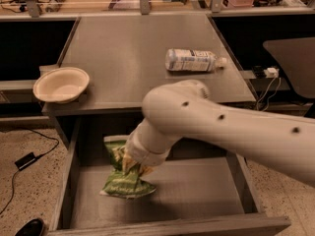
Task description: Pick green jalapeno chip bag from top drawer and place on counter
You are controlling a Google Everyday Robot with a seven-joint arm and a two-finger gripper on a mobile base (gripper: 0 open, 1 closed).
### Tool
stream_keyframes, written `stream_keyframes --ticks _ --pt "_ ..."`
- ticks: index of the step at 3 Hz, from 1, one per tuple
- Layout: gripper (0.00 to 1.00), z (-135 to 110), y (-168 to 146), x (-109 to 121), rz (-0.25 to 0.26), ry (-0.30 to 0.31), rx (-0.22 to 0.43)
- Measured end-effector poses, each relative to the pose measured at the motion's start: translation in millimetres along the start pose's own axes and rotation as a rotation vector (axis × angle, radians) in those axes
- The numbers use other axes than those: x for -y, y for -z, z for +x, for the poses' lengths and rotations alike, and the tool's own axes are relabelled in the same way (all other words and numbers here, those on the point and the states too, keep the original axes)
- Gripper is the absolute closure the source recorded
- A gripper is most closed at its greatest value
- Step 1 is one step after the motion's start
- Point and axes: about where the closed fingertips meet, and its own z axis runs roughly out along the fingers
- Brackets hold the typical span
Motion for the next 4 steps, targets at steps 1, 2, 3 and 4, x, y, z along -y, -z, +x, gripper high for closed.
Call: stream_keyframes --ticks 1,2,3,4 --pt "1.00 20.4 91.0 -22.4 0.127 -0.073 0.031" --pt "1.00 34.2 168.0 -35.6 0.176 -0.070 0.030" --pt "1.00 59.3 216.7 -11.0 0.205 -0.069 0.037" --pt "1.00 70.4 246.8 21.0 0.254 -0.065 -0.003"
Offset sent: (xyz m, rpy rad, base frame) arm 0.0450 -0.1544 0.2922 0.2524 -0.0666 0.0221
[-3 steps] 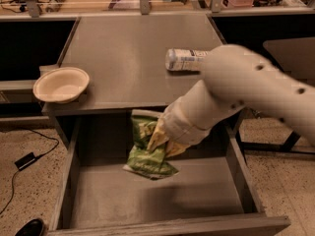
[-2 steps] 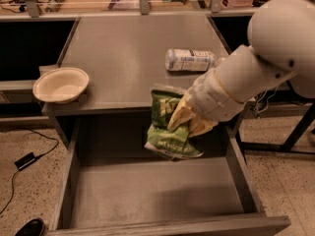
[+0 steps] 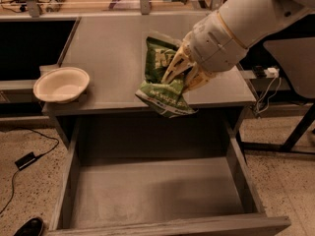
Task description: Pick green jalapeno chip bag from top drawer and place on counter
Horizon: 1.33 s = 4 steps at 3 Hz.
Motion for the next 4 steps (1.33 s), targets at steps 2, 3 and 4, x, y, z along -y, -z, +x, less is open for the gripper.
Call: stream_keyframes --ticks 2,3,4 --pt "1.00 4.9 -4.4 4.5 -0.014 -0.007 -0.025" --pt "1.00 34.6 -32.3 22.4 -0.009 -0.018 -0.088" --pt "1.00 80.7 -62.8 45.4 0.061 -0.049 -0.199"
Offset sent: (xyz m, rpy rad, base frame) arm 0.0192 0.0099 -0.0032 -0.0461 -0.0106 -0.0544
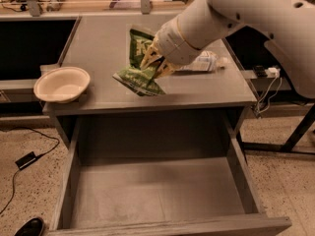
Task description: Pick green jalapeno chip bag from top drawer and place on counter
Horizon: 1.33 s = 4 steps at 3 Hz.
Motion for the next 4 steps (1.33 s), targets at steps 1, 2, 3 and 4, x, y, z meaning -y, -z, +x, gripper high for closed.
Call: stream_keyframes --ticks 1,2,3,4 --pt "1.00 44.8 -28.8 39.0 0.131 -0.014 -0.095" --pt "1.00 86.5 -43.2 91.3 0.287 -0.027 -0.174" --pt "0.82 121.4 -62.0 139.3 0.424 -0.134 -0.160" --pt "0.52 138.7 -82.0 185.1 0.462 -0.247 -0.085"
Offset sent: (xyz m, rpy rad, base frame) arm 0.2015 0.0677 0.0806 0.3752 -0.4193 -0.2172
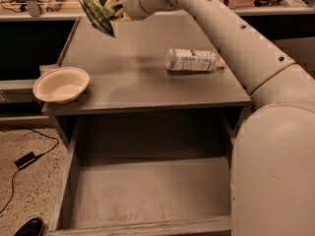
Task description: Pick green jalapeno chip bag from top drawer and place on counter
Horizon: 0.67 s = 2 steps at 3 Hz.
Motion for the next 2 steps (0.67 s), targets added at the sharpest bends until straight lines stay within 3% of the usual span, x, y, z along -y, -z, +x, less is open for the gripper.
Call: stream_keyframes --ticks 2 --pt "0.05 0.0 4.3 5.5 0.013 0.010 -0.003"
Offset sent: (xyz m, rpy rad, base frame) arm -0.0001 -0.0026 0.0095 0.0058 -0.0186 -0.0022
